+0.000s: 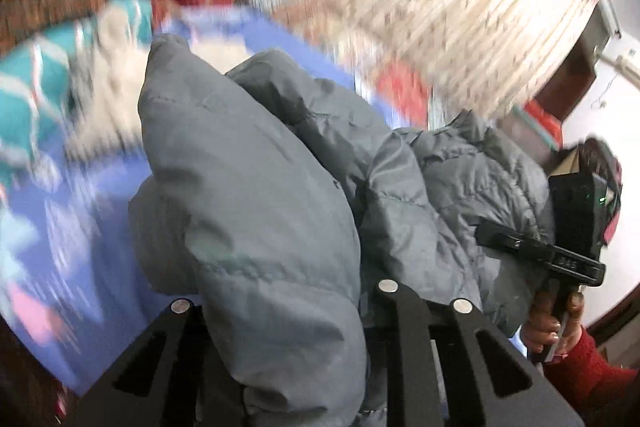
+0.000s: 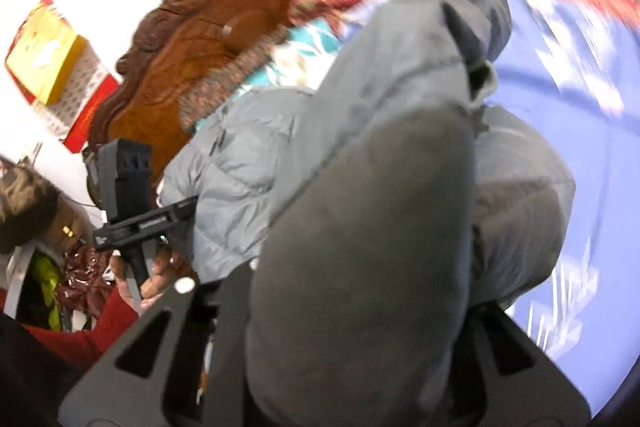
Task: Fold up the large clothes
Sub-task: 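Grasp the folded jacket bundle with both grippers and lift it, then place the folded jacket on the pillows and open both grippers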
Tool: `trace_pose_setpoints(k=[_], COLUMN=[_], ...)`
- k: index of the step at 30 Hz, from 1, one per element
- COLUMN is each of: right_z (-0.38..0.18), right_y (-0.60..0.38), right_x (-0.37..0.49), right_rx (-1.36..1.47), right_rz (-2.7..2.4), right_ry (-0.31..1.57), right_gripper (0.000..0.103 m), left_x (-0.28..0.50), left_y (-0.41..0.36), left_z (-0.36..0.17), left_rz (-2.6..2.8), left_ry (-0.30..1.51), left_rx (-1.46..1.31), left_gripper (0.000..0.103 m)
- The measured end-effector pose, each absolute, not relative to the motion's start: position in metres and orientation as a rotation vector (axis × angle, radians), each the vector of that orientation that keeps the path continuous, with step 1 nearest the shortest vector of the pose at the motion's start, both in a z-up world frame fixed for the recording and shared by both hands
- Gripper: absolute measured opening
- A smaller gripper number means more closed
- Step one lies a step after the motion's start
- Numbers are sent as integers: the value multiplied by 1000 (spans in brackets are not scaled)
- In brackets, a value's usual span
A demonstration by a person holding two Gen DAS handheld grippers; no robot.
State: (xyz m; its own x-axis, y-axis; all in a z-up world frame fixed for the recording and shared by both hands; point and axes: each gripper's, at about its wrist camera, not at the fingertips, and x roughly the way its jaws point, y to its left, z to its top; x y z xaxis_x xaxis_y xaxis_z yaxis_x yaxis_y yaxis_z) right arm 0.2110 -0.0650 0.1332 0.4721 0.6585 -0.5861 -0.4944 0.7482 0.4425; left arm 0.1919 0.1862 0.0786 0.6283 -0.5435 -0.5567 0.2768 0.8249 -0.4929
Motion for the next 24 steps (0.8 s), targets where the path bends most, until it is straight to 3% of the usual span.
trace_pose_setpoints(k=[5,9,10,12,13,15,17,21,24], right_z=[192,177,169,146,133,110,98,86,60], right_y=[14,57,63,76,85,85,66,70,82], right_x=[340,467,496,556,579,608,604,572,566], right_rx=[137,113,105,48,0,-67,-38,-119,-228], right_rz=[751,687,633,413,296,75,12,119,171], right_ry=[689,740,768,809,822,812,763,636,735], right_gripper=[19,24,31,82,86,86,86,86,86], left_x=[261,352,371,419,446,499,517,516,496], left_y=[241,284,291,305,311,321,330,327,328], left_z=[136,135,129,103,81,18,-19,-21,5], left_rz=[-361,-190,-153,-29,51,210,209,191,204], left_ry=[589,552,566,626,696,951,1044,994,939], left_rx=[-316,-303,-321,-322,-291,-229,-261,-246,-256], left_gripper=[43,43,43,52,59,64,68,72,72])
